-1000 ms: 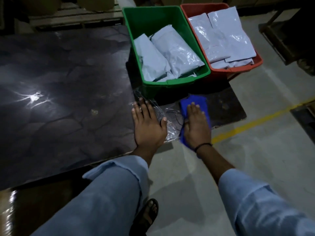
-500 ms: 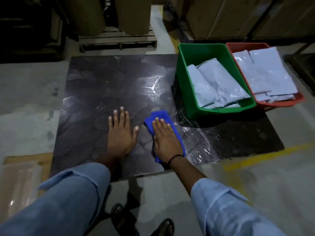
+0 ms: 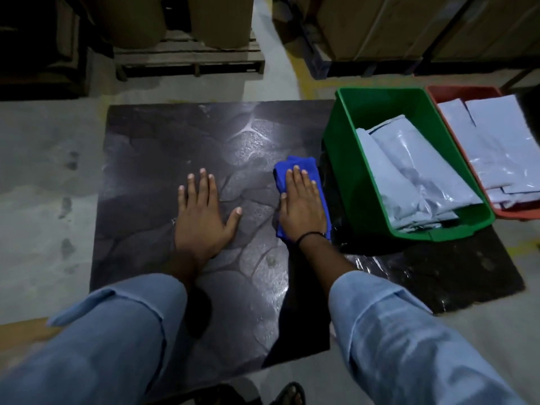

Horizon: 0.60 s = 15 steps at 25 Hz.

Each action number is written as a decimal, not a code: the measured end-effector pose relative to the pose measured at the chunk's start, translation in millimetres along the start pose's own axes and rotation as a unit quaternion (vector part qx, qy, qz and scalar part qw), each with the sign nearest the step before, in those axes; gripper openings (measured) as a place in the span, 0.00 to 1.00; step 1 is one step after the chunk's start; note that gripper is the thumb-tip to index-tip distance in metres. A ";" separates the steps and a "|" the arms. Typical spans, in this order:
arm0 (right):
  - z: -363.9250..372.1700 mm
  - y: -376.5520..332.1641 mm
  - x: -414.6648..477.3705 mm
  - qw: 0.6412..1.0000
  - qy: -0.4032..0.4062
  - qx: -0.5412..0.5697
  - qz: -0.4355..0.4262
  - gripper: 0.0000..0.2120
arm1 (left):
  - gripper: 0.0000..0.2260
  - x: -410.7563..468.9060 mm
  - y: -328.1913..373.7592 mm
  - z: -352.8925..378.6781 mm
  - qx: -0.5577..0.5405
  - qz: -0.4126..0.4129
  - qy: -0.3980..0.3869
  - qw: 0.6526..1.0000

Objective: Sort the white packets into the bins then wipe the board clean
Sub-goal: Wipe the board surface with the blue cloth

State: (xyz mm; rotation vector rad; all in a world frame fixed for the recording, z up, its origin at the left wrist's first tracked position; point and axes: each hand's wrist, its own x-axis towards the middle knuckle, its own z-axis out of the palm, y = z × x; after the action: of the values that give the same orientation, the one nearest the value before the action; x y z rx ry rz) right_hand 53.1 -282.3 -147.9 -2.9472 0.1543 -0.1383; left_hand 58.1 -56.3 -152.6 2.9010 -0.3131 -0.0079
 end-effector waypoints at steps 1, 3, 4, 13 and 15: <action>0.4 0.0 15.2 1.000 0.000 -0.007 0.005 0.30 | 0.41 0.2 -0.4 0.8 -0.003 0.001 0.006 1.000; 1.7 -0.3 50.5 1.000 -0.005 -0.014 0.016 0.30 | 0.41 0.2 0.3 0.1 -0.010 0.000 0.020 1.000; 3.3 -0.7 69.9 1.000 -0.012 -0.014 0.022 0.30 | 0.41 0.8 0.6 -0.7 -0.011 -0.001 0.021 1.000; 16.8 -0.6 231.0 0.993 -0.016 -0.015 0.119 0.29 | 0.40 4.2 0.6 -2.8 -0.009 -0.010 0.031 0.999; 17.8 0.2 252.0 0.986 -0.011 -0.010 0.169 0.30 | 0.40 5.3 1.6 -3.7 0.001 -0.019 0.011 1.000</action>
State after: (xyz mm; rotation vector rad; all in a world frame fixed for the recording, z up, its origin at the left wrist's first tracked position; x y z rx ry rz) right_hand 304.4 -307.5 -144.4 -2.8876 0.6487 -0.0549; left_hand 63.1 -58.1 -148.6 2.9058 -0.2548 0.0166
